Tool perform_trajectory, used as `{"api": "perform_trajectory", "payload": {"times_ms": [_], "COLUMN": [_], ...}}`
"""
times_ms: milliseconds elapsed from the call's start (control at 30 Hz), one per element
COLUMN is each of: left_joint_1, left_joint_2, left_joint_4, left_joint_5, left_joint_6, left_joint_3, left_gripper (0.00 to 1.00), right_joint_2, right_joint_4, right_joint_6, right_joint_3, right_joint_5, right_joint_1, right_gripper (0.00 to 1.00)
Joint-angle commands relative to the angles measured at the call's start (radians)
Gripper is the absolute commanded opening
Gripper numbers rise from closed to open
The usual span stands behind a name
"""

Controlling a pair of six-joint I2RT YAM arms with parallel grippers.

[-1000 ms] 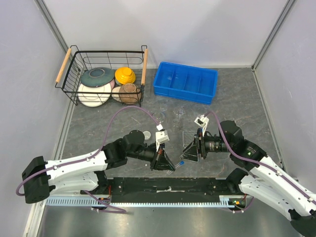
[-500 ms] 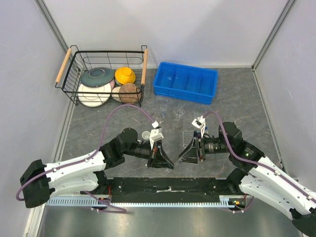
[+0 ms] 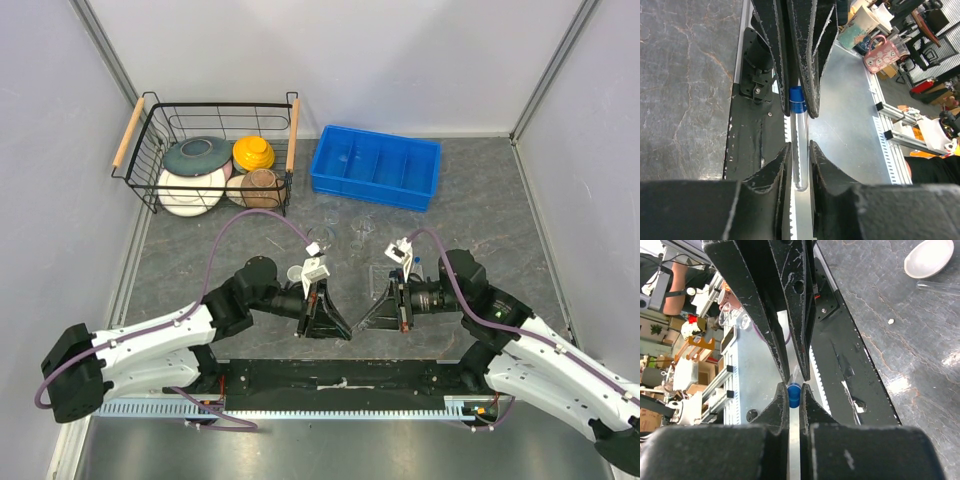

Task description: Organize the chemistry lab equipment

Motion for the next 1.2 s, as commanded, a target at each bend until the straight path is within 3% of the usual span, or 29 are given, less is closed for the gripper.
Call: {"api": "perform_trajectory", "payload": {"times_ms": [0, 33, 133, 167, 200, 233, 467, 500, 733, 1167], "left_joint_1": [0.003, 0.003, 0.003, 0.001, 0.001, 0.001, 0.001, 0.001, 0.001, 0.003], "left_joint_2": [0.023, 0.023, 0.013, 0.01, 0.004, 0.003, -0.033, -0.034, -0.048, -0.06], "left_joint_4": [0.006, -0.011, -0.137, -0.21, -0.247, -0.285, -0.497, -0.519, -0.54, -0.507], "left_joint_5": [-0.017, -0.041, -0.139, -0.164, -0.213, -0.245, -0.497, -0.526, -0.6, -0.572], "left_joint_6": [-0.016, -0.013, -0.007, -0.002, 0.003, 0.009, 0.013, 0.013, 0.003, -0.017], "left_joint_3": [0.009, 0.014, 0.044, 0.07, 0.081, 0.093, 0.141, 0.141, 0.129, 0.086], "left_gripper": [0.4, 0.56, 0.74, 0.76, 0.96, 0.98, 0.99, 1.0, 0.99, 0.99], "right_joint_2": [0.0, 0.0, 0.013, 0.029, 0.039, 0.049, 0.125, 0.134, 0.226, 0.397], "right_joint_4": [-0.007, -0.03, -0.139, -0.197, -0.219, -0.254, -0.385, -0.4, -0.433, -0.281], "right_joint_6": [-0.038, -0.053, -0.118, -0.133, -0.147, -0.15, -0.167, -0.168, -0.154, -0.191], "right_joint_3": [0.033, 0.055, 0.107, 0.118, 0.125, 0.136, 0.188, 0.193, 0.233, 0.267], "right_joint_5": [0.093, 0.119, 0.266, 0.338, 0.376, 0.404, 0.729, 0.834, 1.131, 1.274], "right_joint_1": [0.011, 0.009, 0.011, 0.009, 0.009, 0.009, 0.009, 0.009, 0.008, 0.002], "right_gripper": [0.0, 0.0, 0.0, 0.0, 0.0, 0.0, 0.0, 0.0, 0.0, 0.0]}}
